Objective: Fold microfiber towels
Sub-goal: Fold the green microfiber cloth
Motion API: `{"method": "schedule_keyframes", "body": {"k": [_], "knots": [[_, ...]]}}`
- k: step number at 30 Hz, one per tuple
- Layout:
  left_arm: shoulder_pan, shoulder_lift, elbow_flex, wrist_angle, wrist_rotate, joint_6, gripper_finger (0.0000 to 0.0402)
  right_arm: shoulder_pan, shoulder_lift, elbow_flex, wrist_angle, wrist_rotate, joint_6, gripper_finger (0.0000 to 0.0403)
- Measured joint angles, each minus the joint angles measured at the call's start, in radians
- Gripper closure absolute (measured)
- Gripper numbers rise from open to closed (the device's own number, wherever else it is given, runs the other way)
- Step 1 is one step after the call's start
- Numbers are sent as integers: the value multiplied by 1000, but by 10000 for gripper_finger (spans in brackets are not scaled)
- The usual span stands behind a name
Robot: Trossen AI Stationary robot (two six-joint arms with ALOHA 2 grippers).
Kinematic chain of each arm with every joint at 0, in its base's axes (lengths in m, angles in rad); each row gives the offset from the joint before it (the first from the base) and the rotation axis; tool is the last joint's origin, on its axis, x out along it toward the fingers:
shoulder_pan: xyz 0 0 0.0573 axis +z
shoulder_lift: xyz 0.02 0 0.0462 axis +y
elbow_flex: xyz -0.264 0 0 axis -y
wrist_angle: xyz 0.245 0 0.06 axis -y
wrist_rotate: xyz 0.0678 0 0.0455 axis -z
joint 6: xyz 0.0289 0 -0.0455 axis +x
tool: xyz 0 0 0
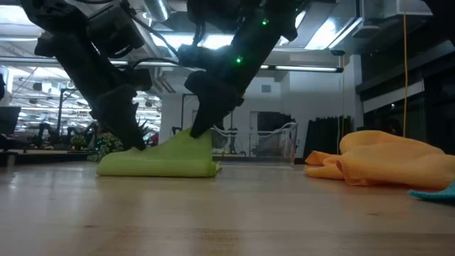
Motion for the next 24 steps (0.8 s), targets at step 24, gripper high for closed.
{"method": "schedule_keyframes", "body": {"k": [24], "knots": [[-8,-48,0,4,108,204,185,83,0,0,-7,-4,33,400]]}}
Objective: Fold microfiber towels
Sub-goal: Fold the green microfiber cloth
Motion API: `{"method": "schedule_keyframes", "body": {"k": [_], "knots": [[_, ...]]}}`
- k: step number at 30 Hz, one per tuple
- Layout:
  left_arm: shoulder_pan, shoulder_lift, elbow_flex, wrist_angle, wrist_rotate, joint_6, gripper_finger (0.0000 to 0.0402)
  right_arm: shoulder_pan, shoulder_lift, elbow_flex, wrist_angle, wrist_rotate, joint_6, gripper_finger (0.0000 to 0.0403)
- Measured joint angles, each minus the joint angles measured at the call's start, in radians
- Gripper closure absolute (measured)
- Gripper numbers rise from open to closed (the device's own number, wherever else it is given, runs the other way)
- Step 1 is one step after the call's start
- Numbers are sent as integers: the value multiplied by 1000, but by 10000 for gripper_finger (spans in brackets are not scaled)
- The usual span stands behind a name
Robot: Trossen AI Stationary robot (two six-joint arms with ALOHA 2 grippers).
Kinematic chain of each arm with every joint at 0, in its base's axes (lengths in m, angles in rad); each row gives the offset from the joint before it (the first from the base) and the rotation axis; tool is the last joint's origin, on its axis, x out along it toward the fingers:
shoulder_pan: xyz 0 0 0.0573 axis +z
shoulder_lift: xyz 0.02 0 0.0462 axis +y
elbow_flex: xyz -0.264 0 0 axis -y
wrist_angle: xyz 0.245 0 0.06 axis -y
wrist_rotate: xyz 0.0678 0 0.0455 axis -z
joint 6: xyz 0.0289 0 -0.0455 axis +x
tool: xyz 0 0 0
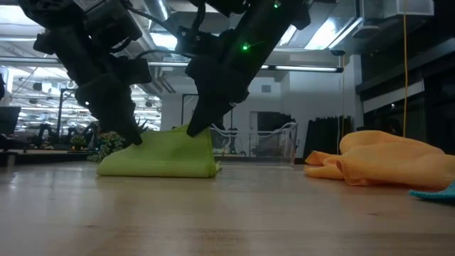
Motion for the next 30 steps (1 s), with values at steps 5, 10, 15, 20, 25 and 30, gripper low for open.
{"method": "schedule_keyframes", "body": {"k": [5,10,15,20,25,30], "knots": [[1,0,0,1,8,30,185,23,0,0,0,-8,0,400],[-12,0,0,29,94,142,185,33,0,0,0,-9,1,400],[-12,0,0,40,91,154,185,33,0,0,0,-30,24,400],[-13,0,0,103,153,186,185,33,0,0,0,-33,23,400],[-14,0,0,136,257,213,185,33,1,0,-1,-33,23,400],[-14,0,0,127,320,213,185,33,1,0,-3,-33,22,400]]}}
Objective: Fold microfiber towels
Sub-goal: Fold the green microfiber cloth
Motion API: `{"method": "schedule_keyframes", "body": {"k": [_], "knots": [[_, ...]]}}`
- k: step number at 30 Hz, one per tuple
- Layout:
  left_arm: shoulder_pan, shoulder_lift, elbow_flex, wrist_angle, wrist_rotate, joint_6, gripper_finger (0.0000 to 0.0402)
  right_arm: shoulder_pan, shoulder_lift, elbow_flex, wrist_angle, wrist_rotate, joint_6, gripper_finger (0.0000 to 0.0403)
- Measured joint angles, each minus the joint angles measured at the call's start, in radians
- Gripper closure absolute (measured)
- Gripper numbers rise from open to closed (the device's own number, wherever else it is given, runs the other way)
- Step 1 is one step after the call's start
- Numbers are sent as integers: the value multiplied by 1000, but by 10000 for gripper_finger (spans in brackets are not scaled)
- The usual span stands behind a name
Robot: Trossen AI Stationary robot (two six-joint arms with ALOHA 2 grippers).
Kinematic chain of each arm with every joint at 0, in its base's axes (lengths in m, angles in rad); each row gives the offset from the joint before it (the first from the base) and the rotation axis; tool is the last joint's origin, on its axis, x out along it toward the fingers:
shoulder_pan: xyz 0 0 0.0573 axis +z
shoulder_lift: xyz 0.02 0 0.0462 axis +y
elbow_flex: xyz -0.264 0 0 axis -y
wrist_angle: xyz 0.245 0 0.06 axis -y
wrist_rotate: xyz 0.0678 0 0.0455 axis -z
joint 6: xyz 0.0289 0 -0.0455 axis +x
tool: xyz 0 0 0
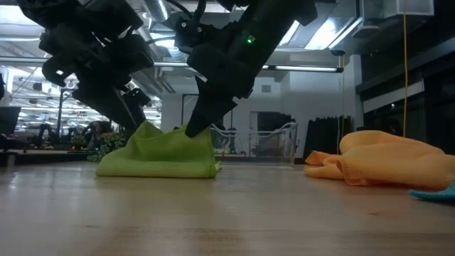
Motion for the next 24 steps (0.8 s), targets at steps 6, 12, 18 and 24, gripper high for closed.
{"method": "schedule_keyframes", "body": {"k": [6,12,18,24], "knots": [[0,0,0,-38,-99,2,185,0,0,0,-2,0,0,400],[0,0,0,-52,-142,106,186,0,0,0,-3,-24,1,400],[27,0,0,-52,-157,102,189,0,0,0,-3,-29,5,400],[60,0,0,-44,-83,51,190,7,0,0,-3,-29,1,400]]}}
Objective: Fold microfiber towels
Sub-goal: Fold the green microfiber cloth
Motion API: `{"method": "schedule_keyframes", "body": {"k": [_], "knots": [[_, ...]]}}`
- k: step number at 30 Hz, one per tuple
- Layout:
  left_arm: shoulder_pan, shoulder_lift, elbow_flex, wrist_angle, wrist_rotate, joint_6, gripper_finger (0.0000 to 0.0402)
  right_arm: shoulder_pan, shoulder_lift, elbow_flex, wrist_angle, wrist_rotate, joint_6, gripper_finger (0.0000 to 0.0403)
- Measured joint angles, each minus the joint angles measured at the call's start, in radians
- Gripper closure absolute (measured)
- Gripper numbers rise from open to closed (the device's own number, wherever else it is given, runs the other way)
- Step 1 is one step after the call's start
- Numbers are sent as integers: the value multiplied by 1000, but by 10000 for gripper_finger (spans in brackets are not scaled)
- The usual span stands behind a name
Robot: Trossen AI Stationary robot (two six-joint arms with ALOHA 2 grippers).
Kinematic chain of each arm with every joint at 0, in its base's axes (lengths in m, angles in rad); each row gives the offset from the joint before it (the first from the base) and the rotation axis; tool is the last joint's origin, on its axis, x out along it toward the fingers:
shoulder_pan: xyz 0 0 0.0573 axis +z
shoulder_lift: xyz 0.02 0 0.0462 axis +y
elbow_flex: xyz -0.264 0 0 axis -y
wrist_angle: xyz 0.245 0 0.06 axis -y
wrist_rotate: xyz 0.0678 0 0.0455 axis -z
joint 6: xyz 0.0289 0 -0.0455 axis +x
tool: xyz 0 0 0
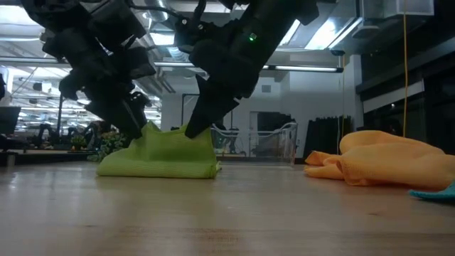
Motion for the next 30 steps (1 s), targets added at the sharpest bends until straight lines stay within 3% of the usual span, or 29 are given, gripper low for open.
{"method": "schedule_keyframes", "body": {"k": [21,30], "knots": [[10,29,0,79,63,3,193,0,0,0,1,1,-3,400],[10,29,0,102,49,19,268,0,0,0,1,6,-2,400]]}}
